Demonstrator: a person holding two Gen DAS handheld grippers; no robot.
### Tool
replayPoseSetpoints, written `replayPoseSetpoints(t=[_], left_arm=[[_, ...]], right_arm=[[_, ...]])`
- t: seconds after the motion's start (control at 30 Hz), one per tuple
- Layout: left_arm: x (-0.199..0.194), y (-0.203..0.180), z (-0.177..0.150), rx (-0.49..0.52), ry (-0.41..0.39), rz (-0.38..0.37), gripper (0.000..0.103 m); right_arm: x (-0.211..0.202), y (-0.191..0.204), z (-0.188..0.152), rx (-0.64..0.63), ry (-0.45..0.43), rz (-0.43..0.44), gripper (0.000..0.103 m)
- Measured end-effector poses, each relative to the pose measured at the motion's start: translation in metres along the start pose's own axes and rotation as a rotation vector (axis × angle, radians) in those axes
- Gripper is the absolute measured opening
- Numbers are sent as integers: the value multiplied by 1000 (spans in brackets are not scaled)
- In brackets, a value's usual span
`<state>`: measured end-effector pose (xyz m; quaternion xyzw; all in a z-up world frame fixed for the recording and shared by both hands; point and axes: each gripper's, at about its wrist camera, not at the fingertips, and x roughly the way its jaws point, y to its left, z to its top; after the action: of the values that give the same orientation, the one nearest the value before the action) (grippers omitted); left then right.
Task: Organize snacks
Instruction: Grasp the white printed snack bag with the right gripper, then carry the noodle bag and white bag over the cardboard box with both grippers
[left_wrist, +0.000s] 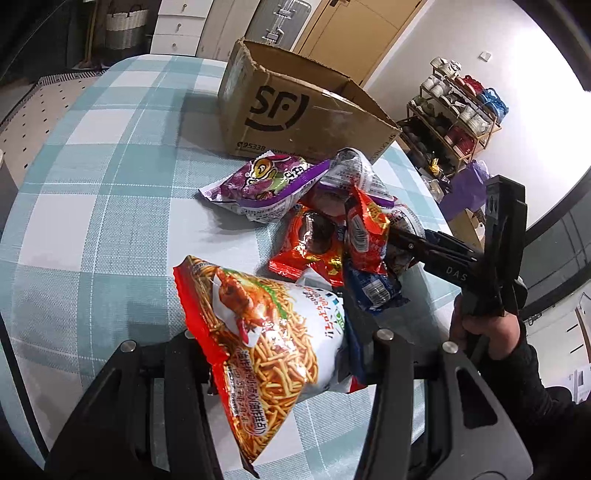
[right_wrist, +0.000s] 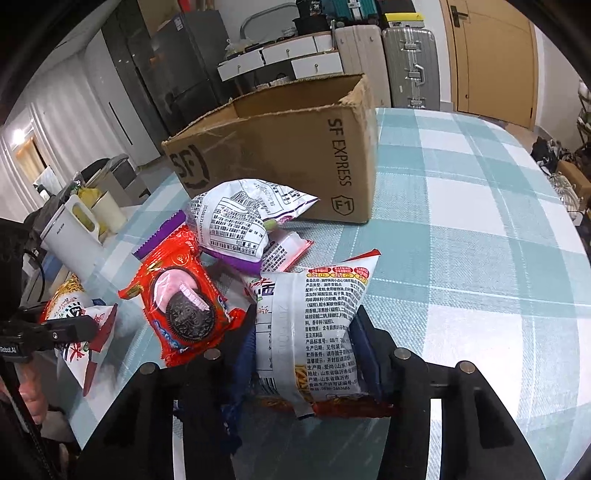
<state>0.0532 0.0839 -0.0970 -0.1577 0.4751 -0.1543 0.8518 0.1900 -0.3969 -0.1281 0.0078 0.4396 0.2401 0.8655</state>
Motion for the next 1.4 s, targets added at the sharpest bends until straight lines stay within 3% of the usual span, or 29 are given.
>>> replayPoseSetpoints(t=[0.67,1.07,1.4], left_arm=[[-36,-36,27,82,-92,-21,46],[-45,-64,81,161,-148,-19,46],[-37,-74,146,184,-169,-9,46]], right_arm=[[-76,13,-4,27,-159,69,48],[-109,30,34,-23,-227,107,48],[-107,38,92,-40,-243,157,48]])
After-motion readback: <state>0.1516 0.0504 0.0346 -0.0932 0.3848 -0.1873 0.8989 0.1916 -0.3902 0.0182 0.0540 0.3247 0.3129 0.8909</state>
